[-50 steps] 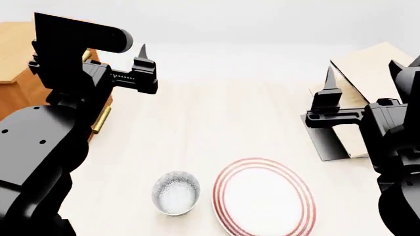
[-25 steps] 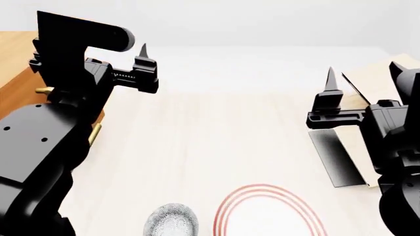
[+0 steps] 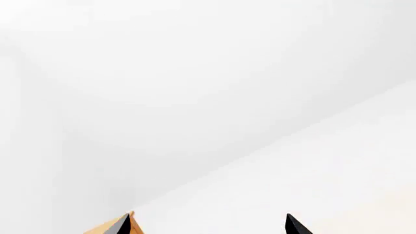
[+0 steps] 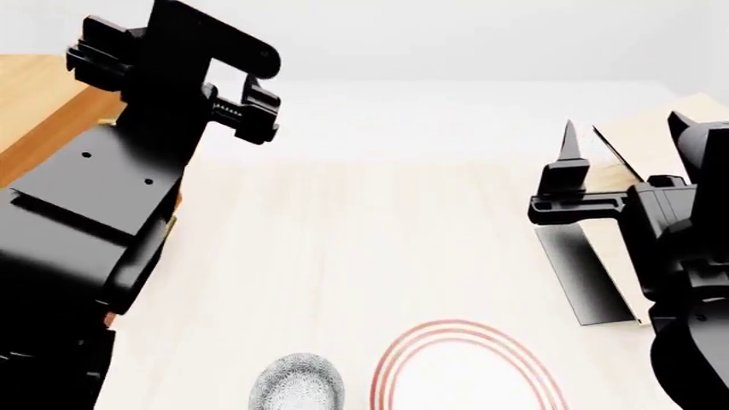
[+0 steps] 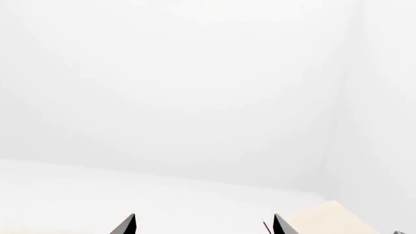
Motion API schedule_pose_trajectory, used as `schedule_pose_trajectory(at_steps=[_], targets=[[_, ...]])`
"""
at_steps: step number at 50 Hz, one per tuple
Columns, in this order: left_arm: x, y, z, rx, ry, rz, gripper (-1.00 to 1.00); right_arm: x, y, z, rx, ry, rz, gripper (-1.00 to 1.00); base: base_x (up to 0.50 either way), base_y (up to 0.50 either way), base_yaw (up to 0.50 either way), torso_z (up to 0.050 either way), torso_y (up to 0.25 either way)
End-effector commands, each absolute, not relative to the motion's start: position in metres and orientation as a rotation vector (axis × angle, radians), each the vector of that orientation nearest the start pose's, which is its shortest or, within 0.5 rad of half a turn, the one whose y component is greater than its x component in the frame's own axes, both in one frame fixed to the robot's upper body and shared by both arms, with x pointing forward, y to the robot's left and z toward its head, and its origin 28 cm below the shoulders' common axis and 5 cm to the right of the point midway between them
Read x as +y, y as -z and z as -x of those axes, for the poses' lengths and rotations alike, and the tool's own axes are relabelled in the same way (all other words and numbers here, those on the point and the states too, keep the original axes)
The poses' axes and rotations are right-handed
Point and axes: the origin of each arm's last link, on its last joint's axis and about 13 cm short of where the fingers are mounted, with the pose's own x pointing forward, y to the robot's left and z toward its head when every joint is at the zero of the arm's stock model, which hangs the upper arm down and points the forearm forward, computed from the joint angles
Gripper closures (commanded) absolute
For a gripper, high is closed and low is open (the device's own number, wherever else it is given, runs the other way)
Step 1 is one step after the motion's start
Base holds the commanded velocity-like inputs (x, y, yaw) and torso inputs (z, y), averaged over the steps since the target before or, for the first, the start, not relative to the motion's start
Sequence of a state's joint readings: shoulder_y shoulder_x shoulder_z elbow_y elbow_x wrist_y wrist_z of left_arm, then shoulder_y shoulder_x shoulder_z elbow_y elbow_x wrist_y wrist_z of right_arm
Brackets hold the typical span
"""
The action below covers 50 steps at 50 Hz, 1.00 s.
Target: Open the top drawer of the cabinet and put the bowl in it.
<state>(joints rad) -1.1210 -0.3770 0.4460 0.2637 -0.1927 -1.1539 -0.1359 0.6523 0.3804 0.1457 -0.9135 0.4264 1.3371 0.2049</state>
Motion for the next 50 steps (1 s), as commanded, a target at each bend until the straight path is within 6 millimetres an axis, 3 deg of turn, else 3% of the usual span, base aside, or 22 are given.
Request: schedule_pose_trajectory(at_steps=[1,24,50], targets=[[0.234,-0.286,-0.342,-0.058,-0.105,-0.655,-1.00,-0.152,-0.244,-0.217,-0.227,0.099,0.177,-1.00,0.00,0.00,0.00,0.000,0.000],[0.240,-0.272,-0.377,0.076,-0.204,-0.818,-1.00,-0.152,-0.239,-0.219,-0.219,0.095,0.175,-1.00,0.00,0.00,0.00,0.000,0.000],[0.256,-0.235,-0.399,0.200,-0.315,-0.941,-1.00,-0.152,-0.231,-0.223,-0.201,0.091,0.167,-1.00,0.00,0.00,0.00,0.000,0.000]])
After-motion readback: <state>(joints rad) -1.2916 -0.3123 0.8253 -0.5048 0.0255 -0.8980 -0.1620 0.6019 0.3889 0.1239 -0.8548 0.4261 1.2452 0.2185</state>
